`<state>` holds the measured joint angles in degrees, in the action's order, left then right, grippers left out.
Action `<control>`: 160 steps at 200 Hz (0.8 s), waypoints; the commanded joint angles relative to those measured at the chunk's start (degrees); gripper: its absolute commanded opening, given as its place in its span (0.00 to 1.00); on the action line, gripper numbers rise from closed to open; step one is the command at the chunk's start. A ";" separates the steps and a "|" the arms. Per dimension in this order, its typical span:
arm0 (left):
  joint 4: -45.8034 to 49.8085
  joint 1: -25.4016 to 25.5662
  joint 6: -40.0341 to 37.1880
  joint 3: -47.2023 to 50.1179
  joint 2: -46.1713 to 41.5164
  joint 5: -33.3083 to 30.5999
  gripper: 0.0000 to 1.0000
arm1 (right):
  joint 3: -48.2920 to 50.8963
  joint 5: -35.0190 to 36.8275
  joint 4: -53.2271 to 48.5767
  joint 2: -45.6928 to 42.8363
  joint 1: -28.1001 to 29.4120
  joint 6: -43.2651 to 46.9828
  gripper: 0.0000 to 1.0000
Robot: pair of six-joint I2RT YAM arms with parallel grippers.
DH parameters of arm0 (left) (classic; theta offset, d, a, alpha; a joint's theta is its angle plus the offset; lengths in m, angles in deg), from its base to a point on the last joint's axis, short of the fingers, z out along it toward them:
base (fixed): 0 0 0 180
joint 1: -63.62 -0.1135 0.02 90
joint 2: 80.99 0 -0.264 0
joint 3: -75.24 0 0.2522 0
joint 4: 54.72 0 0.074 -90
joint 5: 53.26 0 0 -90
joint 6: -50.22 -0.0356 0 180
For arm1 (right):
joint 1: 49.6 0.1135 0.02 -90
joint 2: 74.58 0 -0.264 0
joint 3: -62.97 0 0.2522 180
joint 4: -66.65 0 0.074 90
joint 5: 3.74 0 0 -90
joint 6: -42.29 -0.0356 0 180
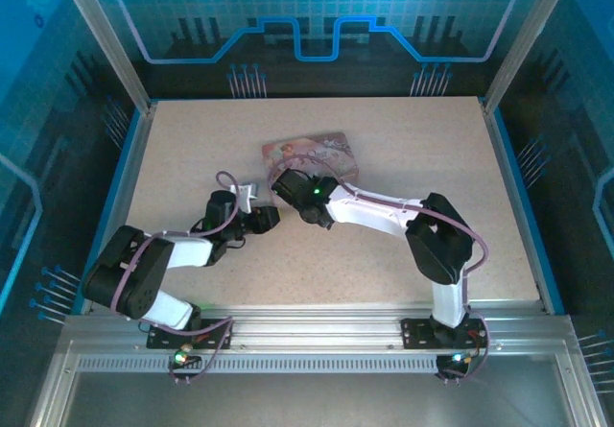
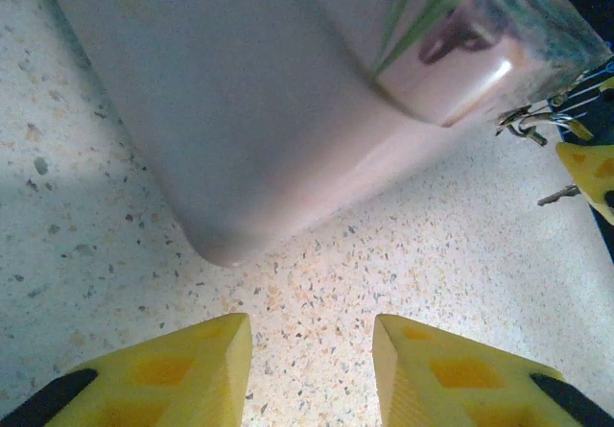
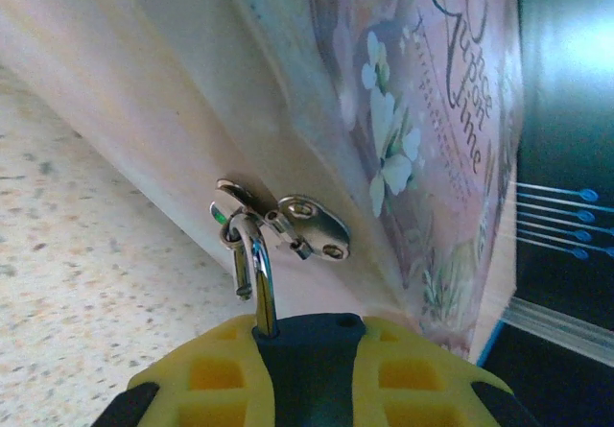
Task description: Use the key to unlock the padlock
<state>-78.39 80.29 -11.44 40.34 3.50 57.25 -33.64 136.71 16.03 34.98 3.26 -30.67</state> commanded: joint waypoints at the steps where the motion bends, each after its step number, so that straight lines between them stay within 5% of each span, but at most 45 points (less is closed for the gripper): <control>1: 0.80 0.03 -1.52 0.50 -2.77 -1.96 0.41 | -1.25 7.50 1.36 0.31 0.18 -2.45 0.00; 81: 3.63 -2.57 -0.24 -2.09 -4.23 -2.98 0.53 | 13.54 -0.36 26.06 -1.84 2.60 27.73 0.00; 128: 7.13 -4.88 -1.57 -1.94 -6.97 -5.12 0.55 | 16.04 4.31 32.86 -2.86 4.26 33.64 0.00; 160: 6.43 -5.04 -1.21 -5.26 -4.33 -3.50 0.58 | 13.01 6.28 29.01 -3.59 4.55 29.66 0.00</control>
<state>-72.25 75.74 -11.70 38.57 -1.98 53.41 -17.93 140.04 44.37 34.45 7.04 -0.66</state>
